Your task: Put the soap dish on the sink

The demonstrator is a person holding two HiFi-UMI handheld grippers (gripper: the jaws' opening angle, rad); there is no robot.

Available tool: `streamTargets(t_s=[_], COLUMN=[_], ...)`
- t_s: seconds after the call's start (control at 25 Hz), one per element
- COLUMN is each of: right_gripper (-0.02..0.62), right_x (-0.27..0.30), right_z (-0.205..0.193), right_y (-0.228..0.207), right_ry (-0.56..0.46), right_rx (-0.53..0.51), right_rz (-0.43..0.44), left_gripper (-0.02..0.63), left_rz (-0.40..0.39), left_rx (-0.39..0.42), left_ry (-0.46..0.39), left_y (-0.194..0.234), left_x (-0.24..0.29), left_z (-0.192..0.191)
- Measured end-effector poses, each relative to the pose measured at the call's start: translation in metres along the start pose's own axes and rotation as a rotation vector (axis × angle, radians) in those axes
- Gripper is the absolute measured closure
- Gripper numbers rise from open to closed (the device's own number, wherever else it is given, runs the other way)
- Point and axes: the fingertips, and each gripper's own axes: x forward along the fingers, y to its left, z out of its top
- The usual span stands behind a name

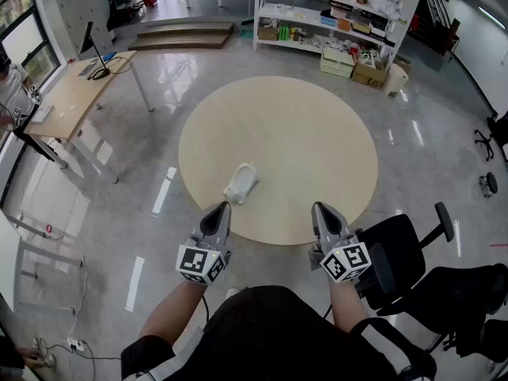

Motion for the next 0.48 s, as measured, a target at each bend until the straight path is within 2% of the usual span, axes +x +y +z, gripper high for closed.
streamTargets(t_s=[0.48], right_gripper=[0.590], right_x=[-0.0033], right_z=[-0.0031], right_y=[0.0029], right_ry=[-0.003], right_rx=[0.011], right_rz=[0.003], left_gripper=[0.604], left_rz=[-0.015], left_rx=[0.021], left_ry=[0.018], left_y=[-0.0057], left_x=[-0.0020], left_z=[-0.0061])
